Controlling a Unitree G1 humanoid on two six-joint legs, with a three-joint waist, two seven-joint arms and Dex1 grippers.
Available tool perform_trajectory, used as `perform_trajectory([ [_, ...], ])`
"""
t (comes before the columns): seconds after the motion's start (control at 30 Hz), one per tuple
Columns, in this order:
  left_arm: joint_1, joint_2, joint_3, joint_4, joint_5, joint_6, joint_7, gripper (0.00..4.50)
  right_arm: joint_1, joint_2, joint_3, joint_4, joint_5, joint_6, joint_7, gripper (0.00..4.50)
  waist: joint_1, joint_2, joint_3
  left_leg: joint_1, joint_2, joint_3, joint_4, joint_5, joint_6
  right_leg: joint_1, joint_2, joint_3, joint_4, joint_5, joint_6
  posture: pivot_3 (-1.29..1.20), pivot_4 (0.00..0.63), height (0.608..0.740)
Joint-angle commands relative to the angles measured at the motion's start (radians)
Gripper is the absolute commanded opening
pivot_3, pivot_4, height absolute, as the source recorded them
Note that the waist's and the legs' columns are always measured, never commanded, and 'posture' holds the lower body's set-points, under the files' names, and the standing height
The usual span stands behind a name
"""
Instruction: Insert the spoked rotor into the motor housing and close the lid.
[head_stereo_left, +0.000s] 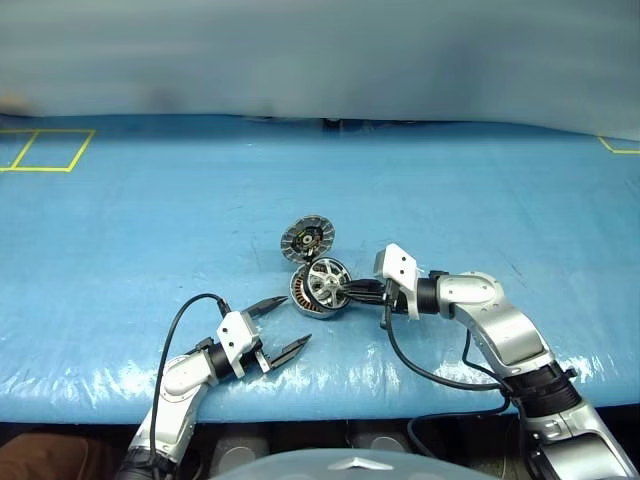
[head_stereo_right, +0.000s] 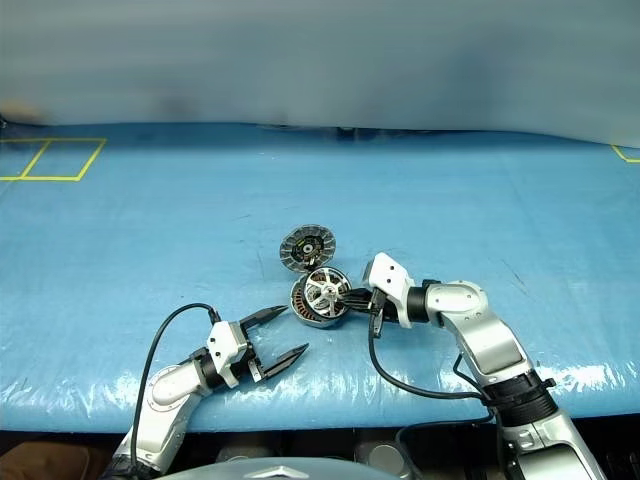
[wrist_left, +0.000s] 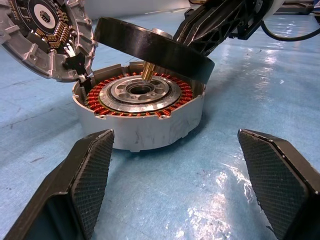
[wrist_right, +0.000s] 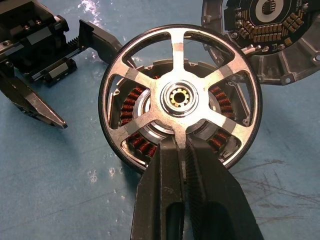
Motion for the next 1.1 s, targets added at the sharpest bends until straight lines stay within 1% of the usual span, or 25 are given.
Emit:
perform_trajectory([
  [0.03,0.005,0.004,0.001,-0.023,-0.004,-0.004,0.002,4.20,-0.016,-0.002,-0.006,-0.018,0.003,-0.010,-0.003,0.84,0.000,0.000,0.000,0.000,0.000,0.000,0.000,0.000,0.000,0.000,0.000,0.000,0.000,0.000,0.000,0.00,0.150,0.740],
  [0.13,0.005,0.004,0.000,-0.025,-0.003,-0.002,0.003,4.20,-0.010,0.014,-0.029,-0.030,0.028,-0.014,-0.014,1.78,0.000,0.000,0.000,0.000,0.000,0.000,0.000,0.000,0.000,0.000,0.000,0.000,0.000,0.000,0.000,0.00,0.150,0.740],
  [0.6,0.007,0.004,-0.004,-0.033,-0.001,0.008,0.003,4.20,0.000,0.042,-0.067,-0.069,0.118,0.003,-0.025,1.78,0.000,0.000,0.000,0.000,0.000,0.000,0.000,0.000,0.000,0.000,0.000,0.000,0.000,0.000,0.000,0.00,0.150,0.740],
  [1.1,0.014,0.004,-0.003,-0.041,0.001,0.016,0.008,4.20,-0.035,0.088,-0.032,-0.029,0.078,-0.022,-0.071,1.78,0.001,0.000,0.000,0.000,0.000,0.000,0.000,0.000,0.000,0.000,0.000,0.000,0.000,0.000,0.000,0.00,0.150,0.740],
])
